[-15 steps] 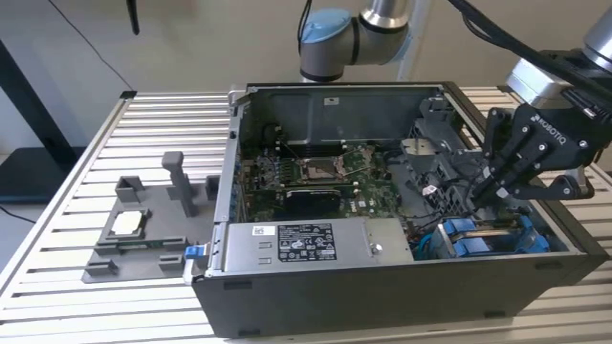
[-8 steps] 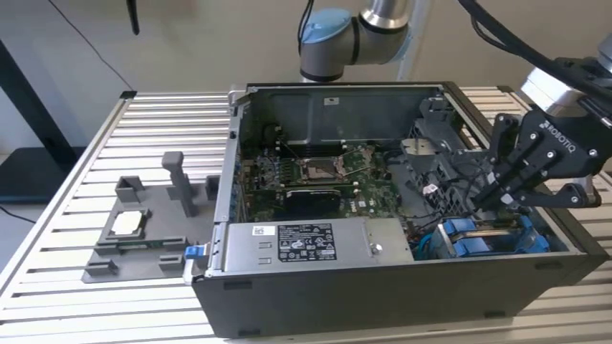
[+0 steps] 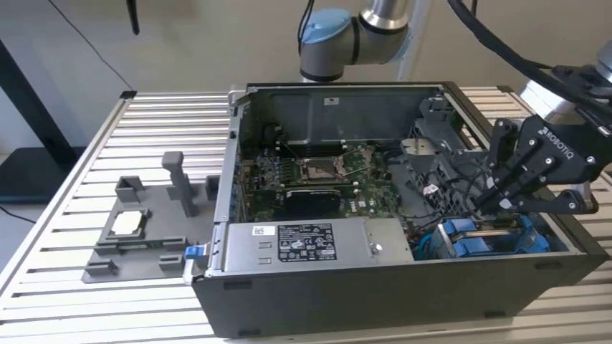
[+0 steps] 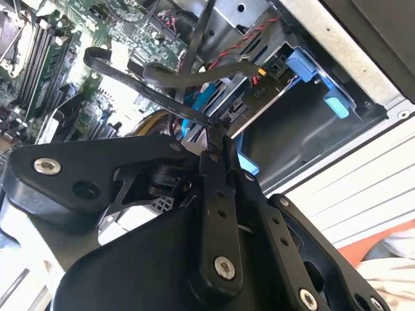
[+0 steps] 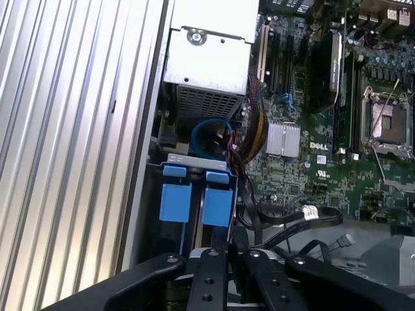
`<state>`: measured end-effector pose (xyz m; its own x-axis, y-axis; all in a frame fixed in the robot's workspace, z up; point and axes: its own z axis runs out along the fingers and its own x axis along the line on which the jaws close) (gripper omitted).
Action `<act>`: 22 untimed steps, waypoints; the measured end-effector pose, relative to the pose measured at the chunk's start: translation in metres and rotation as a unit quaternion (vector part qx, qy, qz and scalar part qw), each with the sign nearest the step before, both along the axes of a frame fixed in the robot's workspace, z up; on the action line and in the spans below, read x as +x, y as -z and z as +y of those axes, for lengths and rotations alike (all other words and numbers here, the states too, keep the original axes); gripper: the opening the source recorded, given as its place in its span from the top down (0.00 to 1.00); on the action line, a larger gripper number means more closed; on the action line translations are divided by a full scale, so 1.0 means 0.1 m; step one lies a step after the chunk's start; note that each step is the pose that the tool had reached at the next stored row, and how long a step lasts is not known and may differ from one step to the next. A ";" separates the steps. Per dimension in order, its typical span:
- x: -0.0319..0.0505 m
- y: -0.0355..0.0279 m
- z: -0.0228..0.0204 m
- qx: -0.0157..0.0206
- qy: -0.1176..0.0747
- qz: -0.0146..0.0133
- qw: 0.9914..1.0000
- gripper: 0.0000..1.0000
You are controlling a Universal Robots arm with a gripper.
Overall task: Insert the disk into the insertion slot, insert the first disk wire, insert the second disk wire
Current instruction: 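Insert the second disk wire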
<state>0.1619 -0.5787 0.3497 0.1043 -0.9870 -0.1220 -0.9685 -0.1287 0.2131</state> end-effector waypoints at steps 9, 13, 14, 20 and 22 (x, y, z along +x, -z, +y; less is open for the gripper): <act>0.024 0.059 -0.017 0.001 0.006 0.006 1.000 0.84; 0.055 0.064 -0.019 0.003 0.008 0.006 1.000 0.84; 0.055 0.063 -0.020 0.003 0.008 0.006 1.000 0.84; 0.084 0.066 -0.023 0.004 0.013 0.007 1.000 0.84; 0.085 0.070 -0.023 0.004 0.019 0.007 1.000 0.84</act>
